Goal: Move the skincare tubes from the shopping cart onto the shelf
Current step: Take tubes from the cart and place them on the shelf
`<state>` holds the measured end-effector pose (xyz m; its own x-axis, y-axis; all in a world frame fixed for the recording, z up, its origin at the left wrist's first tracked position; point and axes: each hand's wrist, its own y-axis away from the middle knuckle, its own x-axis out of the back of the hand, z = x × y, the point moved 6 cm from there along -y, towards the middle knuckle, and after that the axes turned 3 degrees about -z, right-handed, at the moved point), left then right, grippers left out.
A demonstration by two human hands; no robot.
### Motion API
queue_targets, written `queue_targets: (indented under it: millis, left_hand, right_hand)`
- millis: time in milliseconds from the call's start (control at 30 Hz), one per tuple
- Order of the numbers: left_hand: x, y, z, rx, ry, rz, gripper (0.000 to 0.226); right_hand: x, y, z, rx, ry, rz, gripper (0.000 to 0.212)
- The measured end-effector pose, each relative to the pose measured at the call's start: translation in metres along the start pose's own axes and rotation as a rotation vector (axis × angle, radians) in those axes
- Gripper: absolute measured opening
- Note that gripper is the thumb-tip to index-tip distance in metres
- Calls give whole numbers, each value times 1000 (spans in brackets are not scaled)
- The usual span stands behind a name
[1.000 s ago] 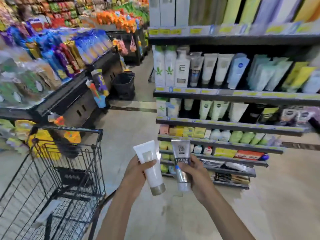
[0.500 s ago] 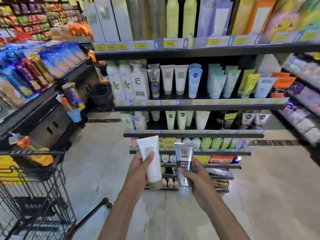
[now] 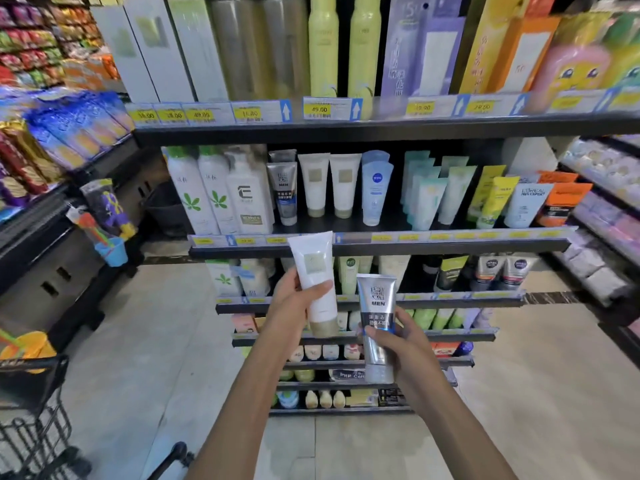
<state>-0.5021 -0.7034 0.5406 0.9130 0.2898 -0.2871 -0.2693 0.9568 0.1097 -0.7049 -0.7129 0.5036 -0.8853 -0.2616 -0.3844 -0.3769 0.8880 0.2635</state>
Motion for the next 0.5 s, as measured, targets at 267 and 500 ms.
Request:
queue_targets:
  millis: [267,500]
  left_hand:
    - [-22,-95,52,-184,-47,49,45]
    - [-40,-156,78,-272,-160,82,48]
  right_hand:
    - [4,-44,-17,37,8,6,54]
    - [12,-73,-39,69,65,-41,45]
